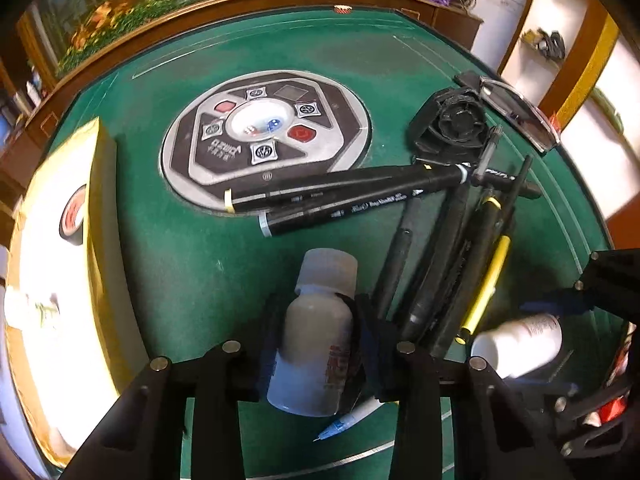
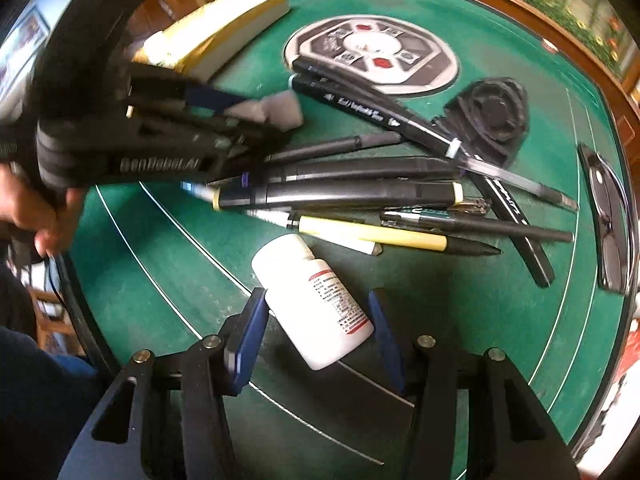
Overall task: Organize rigid objects
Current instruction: 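Grasp the white bottle with the left gripper while the right gripper grasps the white pill bottle, then carry both white bottles into the tray and open both grippers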
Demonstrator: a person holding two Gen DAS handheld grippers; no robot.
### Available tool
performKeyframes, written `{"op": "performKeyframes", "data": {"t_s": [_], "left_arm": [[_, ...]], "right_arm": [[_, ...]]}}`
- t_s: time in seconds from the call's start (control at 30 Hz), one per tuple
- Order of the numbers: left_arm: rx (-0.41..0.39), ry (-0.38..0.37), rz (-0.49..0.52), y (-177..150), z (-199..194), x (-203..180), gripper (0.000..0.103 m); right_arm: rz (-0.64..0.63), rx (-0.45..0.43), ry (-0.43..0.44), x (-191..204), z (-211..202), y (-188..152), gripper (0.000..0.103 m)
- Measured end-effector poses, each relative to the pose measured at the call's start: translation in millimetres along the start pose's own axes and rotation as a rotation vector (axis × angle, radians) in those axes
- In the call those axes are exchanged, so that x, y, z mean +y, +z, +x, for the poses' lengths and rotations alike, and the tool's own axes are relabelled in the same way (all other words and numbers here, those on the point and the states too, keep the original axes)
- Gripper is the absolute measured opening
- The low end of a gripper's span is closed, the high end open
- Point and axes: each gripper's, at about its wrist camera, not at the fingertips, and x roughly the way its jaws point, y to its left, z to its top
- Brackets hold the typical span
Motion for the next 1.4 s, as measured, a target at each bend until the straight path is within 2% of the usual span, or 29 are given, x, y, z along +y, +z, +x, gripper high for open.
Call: {"op": "performKeyframes", "data": {"t_s": [0.37, 0.57, 0.93, 1.4], "left_arm": [[-0.100, -0.014, -0.033, -11.1, -38.3, -2.1, 0.037], [-0.142, -0.014, -0.052, -15.5, -53.9, 2.9, 0.037], [-0.189, -0.007, -0.119, -26.2, -76.8, 25.7, 0.037], [-0.265, 0.047, -0.271, -42.9, -109.3, 97.8, 0.037]], "right_arm": [[0.160, -0.104, 0.057, -22.2, -22.0, 3.9, 0.050], [0.211, -0.117, 0.105, -20.3, -22.8, 8.1, 0.050], [0.169, -0.130, 0.121, -0.5, -14.1, 26.2, 0.050], [0.032, -0.131, 0.122, 50.5, -17.3, 71.2, 0.050]]}}
